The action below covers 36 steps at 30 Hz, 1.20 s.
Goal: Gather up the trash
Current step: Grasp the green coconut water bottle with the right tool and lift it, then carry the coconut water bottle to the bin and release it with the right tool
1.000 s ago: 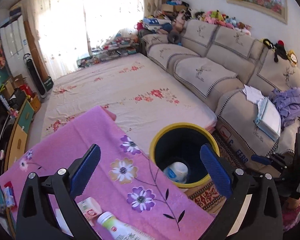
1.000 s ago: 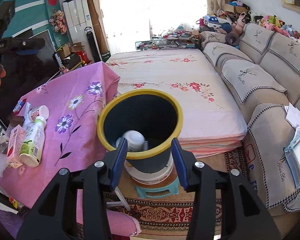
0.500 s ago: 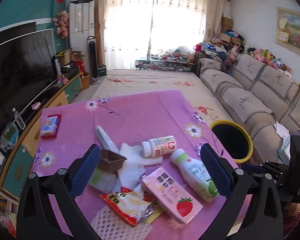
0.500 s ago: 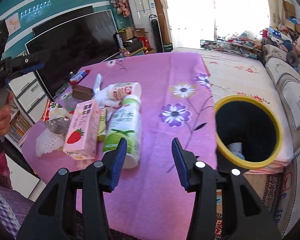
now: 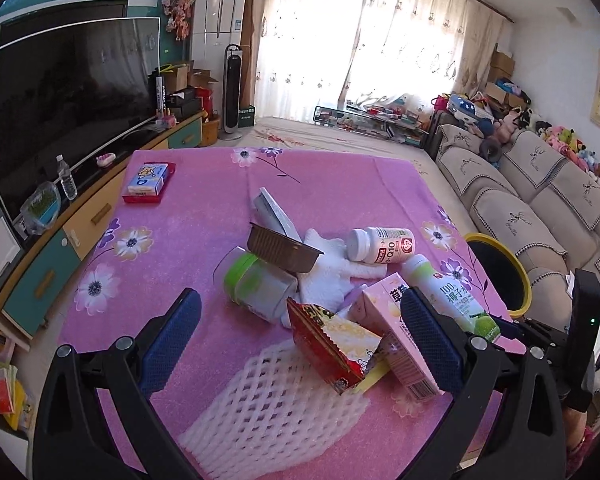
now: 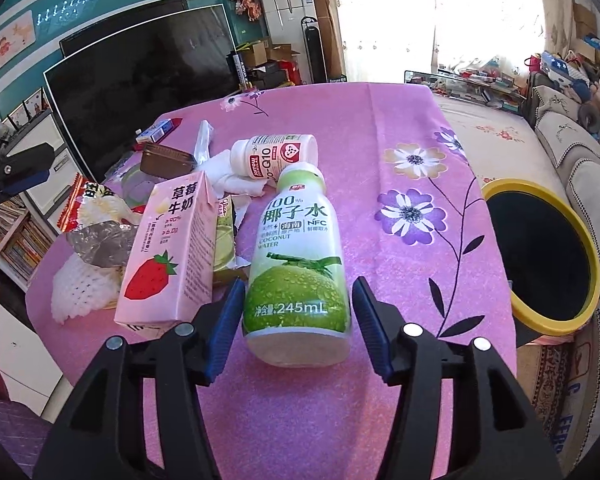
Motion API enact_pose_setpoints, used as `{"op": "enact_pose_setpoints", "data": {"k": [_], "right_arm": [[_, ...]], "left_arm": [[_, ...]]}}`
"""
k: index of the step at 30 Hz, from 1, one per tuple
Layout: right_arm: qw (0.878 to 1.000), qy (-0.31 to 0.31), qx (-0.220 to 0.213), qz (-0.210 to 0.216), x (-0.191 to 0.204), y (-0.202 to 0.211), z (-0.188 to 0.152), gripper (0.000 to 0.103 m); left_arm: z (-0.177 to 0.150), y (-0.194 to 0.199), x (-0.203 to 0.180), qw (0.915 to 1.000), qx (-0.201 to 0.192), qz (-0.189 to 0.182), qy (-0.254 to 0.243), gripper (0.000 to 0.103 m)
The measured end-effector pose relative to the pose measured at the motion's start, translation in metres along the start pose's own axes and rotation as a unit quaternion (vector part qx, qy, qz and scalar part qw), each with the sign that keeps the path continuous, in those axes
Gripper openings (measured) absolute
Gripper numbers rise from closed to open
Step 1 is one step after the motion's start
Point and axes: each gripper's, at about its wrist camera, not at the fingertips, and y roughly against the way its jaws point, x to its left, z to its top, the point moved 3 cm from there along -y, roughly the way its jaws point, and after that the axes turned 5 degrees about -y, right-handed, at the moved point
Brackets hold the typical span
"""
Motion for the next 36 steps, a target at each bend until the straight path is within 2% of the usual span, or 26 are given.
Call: {"op": "enact_pose_setpoints", "data": {"k": [4, 6, 11, 31, 34, 36], "right_arm": [[1.0, 0.0, -0.001, -0.008, -0.002, -0.007, 0.001, 0.054], [1.0, 0.002, 0.001, -0.01, -0.004, -0.009, 0.001, 0.05], [1.0, 0.003, -0.006, -0.005, -0.007, -0.006, 0.002, 0.049], [0.997, -0.014, -0.072, 0.027, -0.013, 0.052, 0.019, 0.049], [0.996, -0.021, -0.087, 0.018, -0.022, 0.062, 0.024, 0.049], [0.994, -0.033, -0.1, -0.002, -0.037, 0.07, 0.029, 0.049]], "left_arm": [[0.003, 0.001, -0.005, 1.0, -0.005, 0.0, -0.006, 0.098], [0.005, 0.003, -0.007, 1.0, -0.004, -0.001, -0.006, 0.098], [0.005, 0.0, -0.008, 1.0, -0.002, -0.002, -0.007, 0.098], [0.007, -0.001, -0.011, 0.9999, -0.007, 0.004, -0.009, 0.098], [0.007, 0.0, -0.012, 0.9999, -0.01, 0.004, -0.01, 0.098], [0.007, 0.001, -0.012, 0.9999, -0.011, 0.004, -0.011, 0.098]]}}
